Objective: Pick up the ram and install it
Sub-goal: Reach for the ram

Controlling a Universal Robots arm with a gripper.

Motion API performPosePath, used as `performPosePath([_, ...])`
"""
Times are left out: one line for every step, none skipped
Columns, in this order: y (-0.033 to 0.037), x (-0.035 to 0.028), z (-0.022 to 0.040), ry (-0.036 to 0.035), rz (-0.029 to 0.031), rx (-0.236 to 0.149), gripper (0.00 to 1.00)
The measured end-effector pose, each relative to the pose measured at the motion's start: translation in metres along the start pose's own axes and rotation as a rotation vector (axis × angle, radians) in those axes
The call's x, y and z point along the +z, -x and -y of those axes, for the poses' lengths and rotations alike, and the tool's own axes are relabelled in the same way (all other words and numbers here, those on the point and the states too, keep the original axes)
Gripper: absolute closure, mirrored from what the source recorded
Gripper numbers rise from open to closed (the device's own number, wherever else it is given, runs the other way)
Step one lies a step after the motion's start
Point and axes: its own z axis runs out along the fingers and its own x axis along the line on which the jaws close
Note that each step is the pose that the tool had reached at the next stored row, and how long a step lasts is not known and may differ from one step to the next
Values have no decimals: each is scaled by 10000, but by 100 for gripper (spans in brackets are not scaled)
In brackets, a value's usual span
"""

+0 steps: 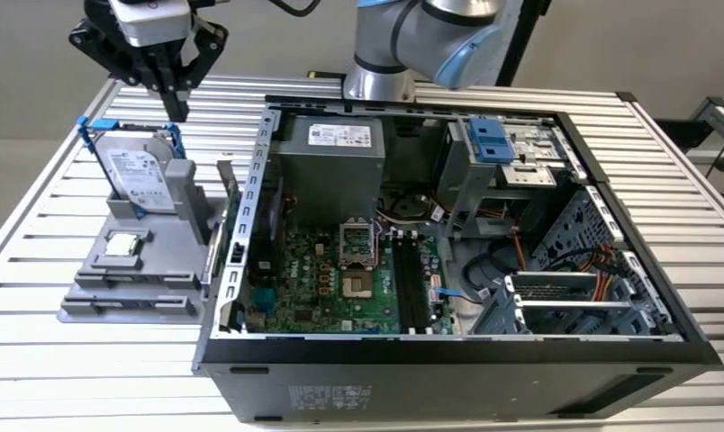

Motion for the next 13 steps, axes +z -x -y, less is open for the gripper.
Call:
performPosePath([-21, 0, 0, 1, 0, 0, 100])
performPosePath([-44, -1, 1, 0, 1, 0, 100])
performPosePath([-64, -1, 1, 0, 0, -1, 100])
performPosePath([-84, -1, 2, 0, 0, -1, 100])
performPosePath([-106, -2, 2, 0, 0, -2, 100])
performPosePath([-127, -2, 2, 1, 1, -2, 100])
performPosePath([-148, -2, 3, 0, 0, -2, 100])
performPosePath([-169, -3, 3, 0, 0, -3, 100])
performPosePath([-189, -3, 3, 0, 0, -3, 100])
performPosePath([-211, -3, 3, 1, 0, -4, 100])
performPosePath([-231, -4, 3, 0, 0, -4, 100])
performPosePath([-252, -4, 4, 0, 0, -4, 100])
performPosePath([-273, -4, 4, 1, 0, -5, 100])
